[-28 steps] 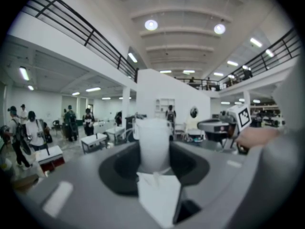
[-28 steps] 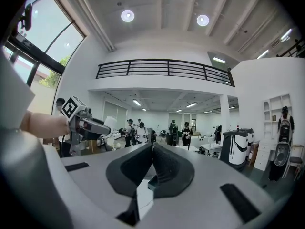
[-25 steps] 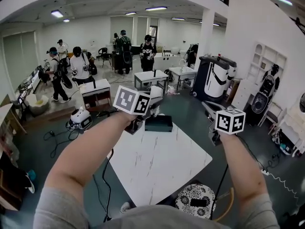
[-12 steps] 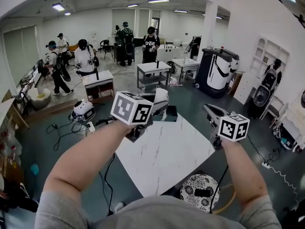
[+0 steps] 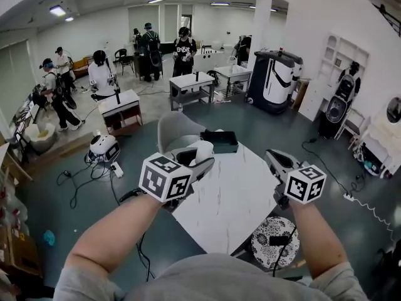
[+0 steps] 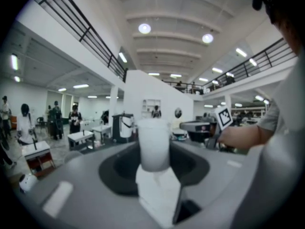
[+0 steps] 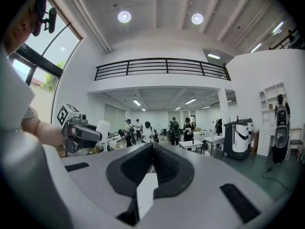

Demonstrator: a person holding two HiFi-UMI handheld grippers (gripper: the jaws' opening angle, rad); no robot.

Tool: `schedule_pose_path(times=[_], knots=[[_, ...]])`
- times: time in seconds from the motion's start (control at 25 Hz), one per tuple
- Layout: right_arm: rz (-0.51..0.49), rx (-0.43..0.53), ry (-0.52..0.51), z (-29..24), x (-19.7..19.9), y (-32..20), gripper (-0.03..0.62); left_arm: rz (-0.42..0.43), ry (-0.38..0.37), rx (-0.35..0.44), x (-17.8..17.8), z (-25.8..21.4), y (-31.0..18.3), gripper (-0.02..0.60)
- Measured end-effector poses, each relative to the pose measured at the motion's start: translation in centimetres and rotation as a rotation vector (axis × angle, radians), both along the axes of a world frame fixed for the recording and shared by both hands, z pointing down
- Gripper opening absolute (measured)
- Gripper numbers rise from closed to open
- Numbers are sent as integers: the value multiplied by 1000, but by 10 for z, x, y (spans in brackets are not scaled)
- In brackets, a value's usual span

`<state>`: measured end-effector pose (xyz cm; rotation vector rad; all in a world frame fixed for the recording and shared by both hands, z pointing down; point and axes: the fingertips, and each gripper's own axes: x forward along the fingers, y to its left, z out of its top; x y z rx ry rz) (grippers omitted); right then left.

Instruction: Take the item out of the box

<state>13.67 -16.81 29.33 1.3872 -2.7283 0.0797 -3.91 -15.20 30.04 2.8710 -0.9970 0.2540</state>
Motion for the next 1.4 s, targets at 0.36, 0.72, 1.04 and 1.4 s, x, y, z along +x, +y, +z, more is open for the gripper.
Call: schedule_pose_path(times=[0.36,0.72,1.04,1.4], knots=[[38,-48,-105,52,-47,21,8,69,39,-21,-49,61,16,181],[40,-83,-81,91,-53,41,8,71,41,-28,-61,105,28,181],[-20,-179,-76,149,-3,62,8,-60,136,-101,-32,143,55,181],[-5,-220,-108,169,38,63,8,-98,111,-123,-10,155,73,181]])
